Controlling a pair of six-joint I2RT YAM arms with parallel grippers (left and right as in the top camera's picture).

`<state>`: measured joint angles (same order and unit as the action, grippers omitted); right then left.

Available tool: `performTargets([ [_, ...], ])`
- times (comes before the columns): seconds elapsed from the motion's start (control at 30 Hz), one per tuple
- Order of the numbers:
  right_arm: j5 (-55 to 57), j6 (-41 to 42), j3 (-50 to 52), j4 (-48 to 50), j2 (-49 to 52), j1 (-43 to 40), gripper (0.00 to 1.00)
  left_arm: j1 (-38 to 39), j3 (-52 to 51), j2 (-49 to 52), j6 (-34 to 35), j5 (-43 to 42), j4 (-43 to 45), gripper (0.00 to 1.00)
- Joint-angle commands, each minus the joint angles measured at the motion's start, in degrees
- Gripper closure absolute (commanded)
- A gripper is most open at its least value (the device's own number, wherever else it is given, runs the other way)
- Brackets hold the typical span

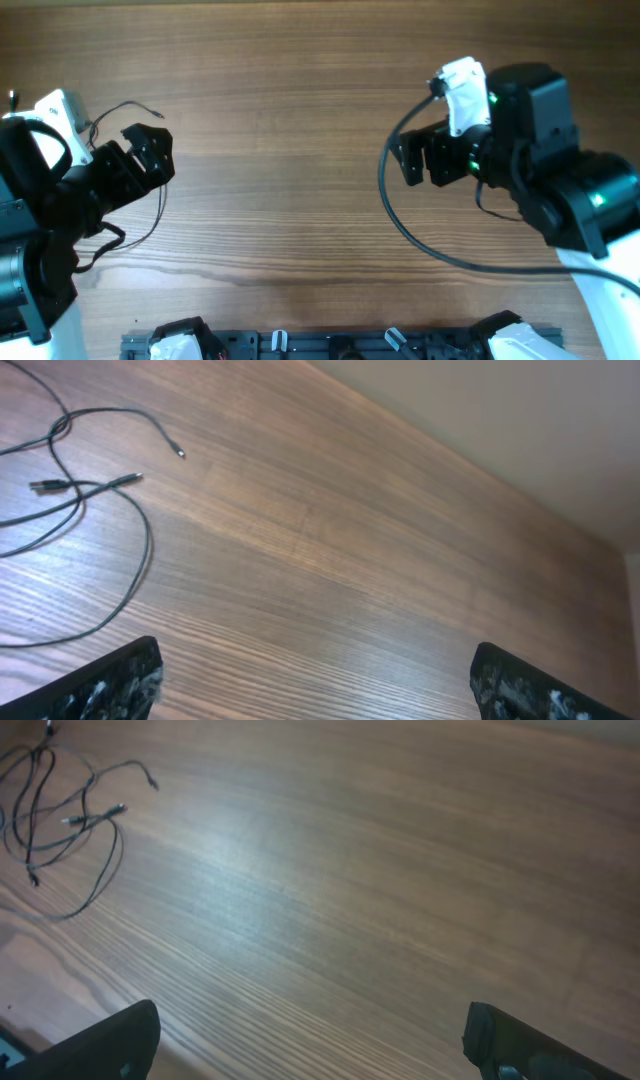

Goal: Untangle cables

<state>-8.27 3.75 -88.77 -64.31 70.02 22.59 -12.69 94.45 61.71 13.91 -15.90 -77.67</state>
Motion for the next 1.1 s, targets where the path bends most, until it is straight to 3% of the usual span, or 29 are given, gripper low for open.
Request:
performTargets([
  [0.0, 2.75, -0.59, -0.87, -0.02, -0.46, 0.00, 0.00, 0.31, 0.07, 0.33, -1.53, 0.96, -0.17, 0.00],
  [0.33, 3.78, -0.81, -0.68, 0.13, 3.76, -0.13, 0.00, 0.33, 0.07, 0.33, -1.53, 0.96, -0.20, 0.00],
  [0.43, 5.07, -0.66, 3.10, 10.16, 0.02, -2.89, 0.00, 0.33, 0.07, 0.33, -1.53, 0.96, -0.20, 0.00],
  [0.6, -2.71, -0.74, 27.30, 40.87, -14.32, -9.97, 0.00, 0.33, 0.07, 0.33, -1.53, 0.96, -0.17, 0.00],
  [0.7, -5.81, -0.72, 48.04, 62.88, -26.88, -16.04, 0.00, 0.33, 0.07, 0.33, -1.53, 0.96, -0.20, 0.00],
  [0.77, -5.73, -0.70, 60.72, 72.22, -35.60, -18.49, 0.00, 0.33, 0.07, 0.33, -1.53, 0.96, -0.20, 0.00],
  [0.93, -5.73, -0.50, 82.01, 76.98, -54.60, -20.72, 0.00, 0.31, 0.07, 0.33, -1.53, 0.96, -0.20, 0.00],
  [1.07, -5.66, -0.59, 88.61, 76.35, -62.16, -20.85, 0.00, 0.33, 0.07, 0.33, -1.53, 0.96, -0.17, 0.00],
])
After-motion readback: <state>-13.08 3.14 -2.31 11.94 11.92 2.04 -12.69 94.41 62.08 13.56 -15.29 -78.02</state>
